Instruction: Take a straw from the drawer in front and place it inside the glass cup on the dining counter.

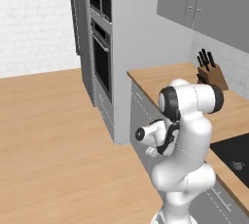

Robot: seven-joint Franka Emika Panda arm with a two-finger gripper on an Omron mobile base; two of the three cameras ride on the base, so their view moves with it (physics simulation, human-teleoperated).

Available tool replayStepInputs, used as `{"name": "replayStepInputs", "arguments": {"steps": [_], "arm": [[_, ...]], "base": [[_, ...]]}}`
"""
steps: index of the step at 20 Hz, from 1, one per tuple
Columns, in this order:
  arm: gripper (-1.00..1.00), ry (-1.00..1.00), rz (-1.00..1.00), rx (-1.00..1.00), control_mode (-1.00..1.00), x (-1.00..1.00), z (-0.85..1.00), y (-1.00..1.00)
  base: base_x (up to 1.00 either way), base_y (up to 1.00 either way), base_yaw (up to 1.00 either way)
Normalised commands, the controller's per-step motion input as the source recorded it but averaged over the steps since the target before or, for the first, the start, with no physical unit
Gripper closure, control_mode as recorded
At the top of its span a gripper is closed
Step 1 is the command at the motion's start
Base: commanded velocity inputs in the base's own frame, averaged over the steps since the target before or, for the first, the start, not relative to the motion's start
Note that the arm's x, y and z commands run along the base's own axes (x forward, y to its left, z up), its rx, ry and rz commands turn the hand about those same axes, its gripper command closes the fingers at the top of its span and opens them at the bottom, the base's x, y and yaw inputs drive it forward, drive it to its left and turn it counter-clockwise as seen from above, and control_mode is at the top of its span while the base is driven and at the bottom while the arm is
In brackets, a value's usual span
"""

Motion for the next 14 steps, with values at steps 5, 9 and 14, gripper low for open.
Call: {"name": "replayStepInputs", "arguments": {"steps": [5,9,14], "arm": [[-1.00,0.00,0.00,-0.02,-1.00,0.49,-0.05,-0.05],[-1.00,0.02,0.00,0.00,-1.00,0.41,0.00,-0.29],[-1.00,0.00,0.00,0.00,-1.00,0.42,-0.13,-0.35]], "base": [[0.00,0.00,0.00],[0.00,0.00,0.00],[0.00,0.00,0.00]]}}
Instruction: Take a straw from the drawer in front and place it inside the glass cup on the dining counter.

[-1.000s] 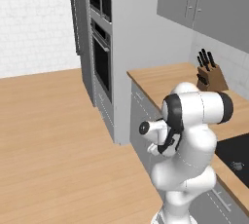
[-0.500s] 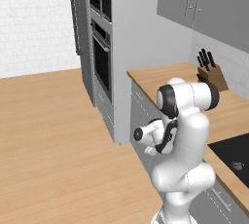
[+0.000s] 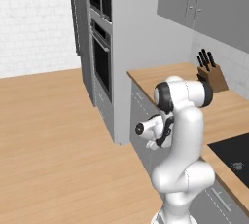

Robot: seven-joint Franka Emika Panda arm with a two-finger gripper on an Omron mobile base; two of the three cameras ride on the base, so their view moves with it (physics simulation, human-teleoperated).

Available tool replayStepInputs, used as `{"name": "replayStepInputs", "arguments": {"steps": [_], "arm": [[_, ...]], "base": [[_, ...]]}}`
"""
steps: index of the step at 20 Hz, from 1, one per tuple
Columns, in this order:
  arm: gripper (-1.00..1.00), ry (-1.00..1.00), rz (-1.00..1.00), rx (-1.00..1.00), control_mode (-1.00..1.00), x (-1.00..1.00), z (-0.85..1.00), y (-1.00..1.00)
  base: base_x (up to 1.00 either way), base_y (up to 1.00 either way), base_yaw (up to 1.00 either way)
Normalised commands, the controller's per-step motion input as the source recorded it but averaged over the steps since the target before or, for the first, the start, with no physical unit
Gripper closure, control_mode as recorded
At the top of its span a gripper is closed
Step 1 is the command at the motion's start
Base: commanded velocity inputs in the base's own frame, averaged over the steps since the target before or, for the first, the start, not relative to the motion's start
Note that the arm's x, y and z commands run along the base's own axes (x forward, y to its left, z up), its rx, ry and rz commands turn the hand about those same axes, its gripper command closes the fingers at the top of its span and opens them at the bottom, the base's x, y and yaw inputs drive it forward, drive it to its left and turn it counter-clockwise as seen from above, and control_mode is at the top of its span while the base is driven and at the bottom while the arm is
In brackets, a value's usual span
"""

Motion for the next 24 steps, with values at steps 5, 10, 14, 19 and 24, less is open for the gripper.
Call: {"name": "replayStepInputs", "arguments": {"steps": [5,10,14,19,24], "arm": [[-1.00,0.00,0.00,0.00,-1.00,0.51,-0.36,-0.13],[-1.00,0.01,0.01,0.00,-1.00,0.54,-0.41,-0.11],[-1.00,0.00,0.02,0.00,-1.00,0.47,-0.26,-0.32],[-1.00,0.02,0.08,0.00,-1.00,0.47,-0.30,-0.36],[-1.00,0.00,0.15,0.00,-1.00,0.24,-0.25,-0.52]], "base": [[0.00,0.00,0.00],[0.00,0.00,0.00],[0.00,0.00,0.00],[0.00,0.00,0.00],[0.00,0.00,0.00]]}}
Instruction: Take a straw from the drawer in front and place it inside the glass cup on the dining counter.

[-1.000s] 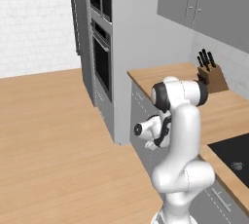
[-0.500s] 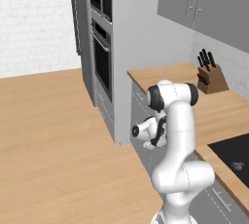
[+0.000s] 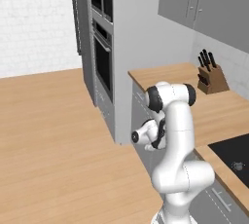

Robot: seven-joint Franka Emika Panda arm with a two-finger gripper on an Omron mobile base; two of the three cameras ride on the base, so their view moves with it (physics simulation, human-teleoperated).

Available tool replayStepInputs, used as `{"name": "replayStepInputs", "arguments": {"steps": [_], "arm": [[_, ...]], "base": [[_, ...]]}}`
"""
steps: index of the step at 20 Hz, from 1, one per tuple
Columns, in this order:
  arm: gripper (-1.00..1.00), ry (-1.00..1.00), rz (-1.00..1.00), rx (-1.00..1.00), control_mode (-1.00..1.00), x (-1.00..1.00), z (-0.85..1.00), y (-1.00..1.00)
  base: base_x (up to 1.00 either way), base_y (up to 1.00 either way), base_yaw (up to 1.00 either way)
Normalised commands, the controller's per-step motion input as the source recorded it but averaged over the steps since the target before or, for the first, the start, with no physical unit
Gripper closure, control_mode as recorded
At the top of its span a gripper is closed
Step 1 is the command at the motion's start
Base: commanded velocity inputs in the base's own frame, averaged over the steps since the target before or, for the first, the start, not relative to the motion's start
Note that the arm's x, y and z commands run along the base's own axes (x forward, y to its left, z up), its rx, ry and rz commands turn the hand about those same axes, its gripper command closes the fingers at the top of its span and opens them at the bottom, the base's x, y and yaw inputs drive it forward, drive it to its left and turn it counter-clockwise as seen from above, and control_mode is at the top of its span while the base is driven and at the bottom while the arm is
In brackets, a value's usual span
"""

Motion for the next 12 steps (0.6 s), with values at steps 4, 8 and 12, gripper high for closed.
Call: {"name": "replayStepInputs", "arguments": {"steps": [4,8,12], "arm": [[-1.00,0.00,0.13,0.00,-1.00,0.00,0.00,-0.57],[-1.00,0.00,0.10,0.00,-1.00,0.03,0.00,-0.61],[-1.00,0.00,0.07,0.00,-1.00,0.03,0.04,-0.59]], "base": [[0.00,0.00,0.00],[0.00,0.00,0.00],[0.00,0.00,0.00]]}}
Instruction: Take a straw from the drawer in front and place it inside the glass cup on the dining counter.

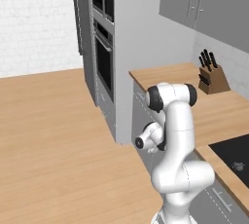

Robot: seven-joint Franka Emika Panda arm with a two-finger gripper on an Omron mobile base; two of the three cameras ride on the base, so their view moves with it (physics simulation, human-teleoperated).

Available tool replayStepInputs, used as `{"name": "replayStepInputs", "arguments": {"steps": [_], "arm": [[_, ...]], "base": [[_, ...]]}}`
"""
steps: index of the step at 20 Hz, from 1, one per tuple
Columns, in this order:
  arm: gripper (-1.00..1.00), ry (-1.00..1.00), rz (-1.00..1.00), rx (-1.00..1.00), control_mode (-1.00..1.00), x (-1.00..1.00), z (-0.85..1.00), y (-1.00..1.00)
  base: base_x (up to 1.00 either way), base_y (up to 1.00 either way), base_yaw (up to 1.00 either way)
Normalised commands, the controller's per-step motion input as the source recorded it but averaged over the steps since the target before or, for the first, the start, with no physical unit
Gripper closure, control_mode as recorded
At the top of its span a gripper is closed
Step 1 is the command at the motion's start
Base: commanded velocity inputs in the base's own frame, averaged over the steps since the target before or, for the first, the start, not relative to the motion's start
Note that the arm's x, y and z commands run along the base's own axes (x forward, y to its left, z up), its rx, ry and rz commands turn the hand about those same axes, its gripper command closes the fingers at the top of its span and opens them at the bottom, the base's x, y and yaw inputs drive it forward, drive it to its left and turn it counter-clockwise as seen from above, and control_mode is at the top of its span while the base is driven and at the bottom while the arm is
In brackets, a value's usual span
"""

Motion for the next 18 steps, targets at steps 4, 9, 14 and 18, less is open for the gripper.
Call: {"name": "replayStepInputs", "arguments": {"steps": [4,9,14,18], "arm": [[-1.00,0.00,0.04,0.00,-1.00,0.00,0.05,-0.35],[-1.00,0.00,0.00,0.00,-1.00,-0.01,0.11,-0.27],[-1.00,0.00,-0.02,0.00,-1.00,0.00,0.16,-0.13],[-1.00,-0.01,-0.04,0.00,-1.00,-0.03,0.16,-0.24]], "base": [[0.00,0.00,0.00],[0.00,0.00,0.00],[0.00,0.00,0.00],[0.00,0.00,0.00]]}}
